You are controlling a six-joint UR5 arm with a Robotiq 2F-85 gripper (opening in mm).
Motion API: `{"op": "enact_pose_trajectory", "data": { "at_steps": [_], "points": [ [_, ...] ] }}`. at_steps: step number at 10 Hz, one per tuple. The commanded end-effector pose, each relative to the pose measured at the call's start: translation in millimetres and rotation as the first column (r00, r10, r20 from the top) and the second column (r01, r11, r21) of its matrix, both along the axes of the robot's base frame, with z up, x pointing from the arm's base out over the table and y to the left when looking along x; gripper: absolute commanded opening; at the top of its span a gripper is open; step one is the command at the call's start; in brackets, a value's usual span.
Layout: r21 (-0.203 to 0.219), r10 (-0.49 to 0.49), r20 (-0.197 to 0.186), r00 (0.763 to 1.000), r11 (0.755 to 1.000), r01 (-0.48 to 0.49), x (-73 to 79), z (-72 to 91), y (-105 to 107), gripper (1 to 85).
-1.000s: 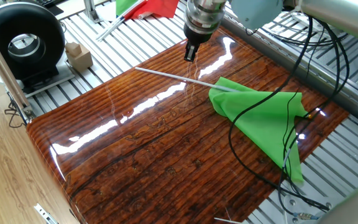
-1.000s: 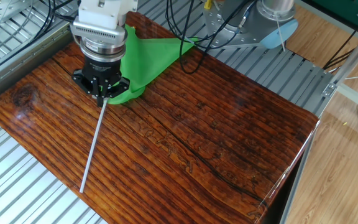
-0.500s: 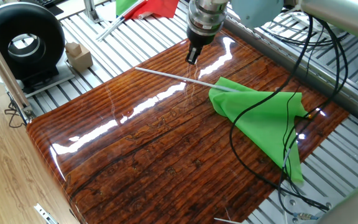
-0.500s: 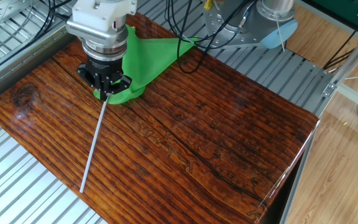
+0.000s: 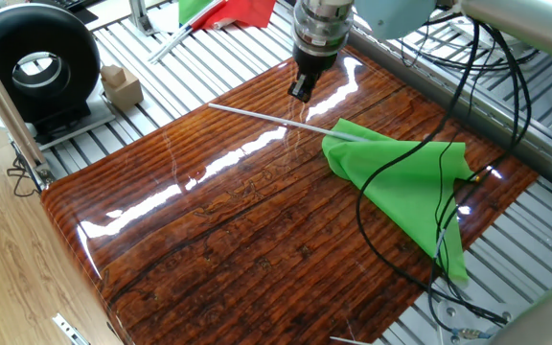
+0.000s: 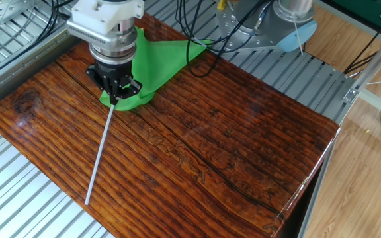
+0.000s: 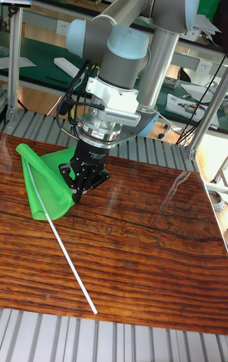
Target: Wave the flag
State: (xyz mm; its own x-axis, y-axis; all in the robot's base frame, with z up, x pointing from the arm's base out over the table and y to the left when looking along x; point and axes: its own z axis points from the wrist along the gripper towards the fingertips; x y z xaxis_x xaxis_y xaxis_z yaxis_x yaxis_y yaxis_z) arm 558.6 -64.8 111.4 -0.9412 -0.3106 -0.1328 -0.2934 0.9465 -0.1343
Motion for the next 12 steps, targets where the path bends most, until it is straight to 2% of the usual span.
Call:
{"op": "enact_pose_trajectory", "data": {
  "at_steps": [1,3,5,9,11,12],
  "points": [
    [-0.021,0.066,-0.01,0.998,0.998,-0.067,11.3,-9.8,-5,18.3],
    [-0.009,0.097,-0.004,0.995,0.995,-0.097,17.8,-18.9,-8,30.3],
    [-0.042,0.127,0.006,0.992,0.991,-0.127,22.4,-20.9,-18,36.0],
    [-0.029,0.133,0.018,0.991,0.991,-0.132,24.5,-23.4,-18,45.3],
    [-0.005,0.085,0.013,0.996,0.996,-0.085,21.3,-24.2,-14,60.7],
    [-0.003,0.083,0.01,0.996,0.997,-0.083,20.3,-24.5,-14,71.0]
  ]
}}
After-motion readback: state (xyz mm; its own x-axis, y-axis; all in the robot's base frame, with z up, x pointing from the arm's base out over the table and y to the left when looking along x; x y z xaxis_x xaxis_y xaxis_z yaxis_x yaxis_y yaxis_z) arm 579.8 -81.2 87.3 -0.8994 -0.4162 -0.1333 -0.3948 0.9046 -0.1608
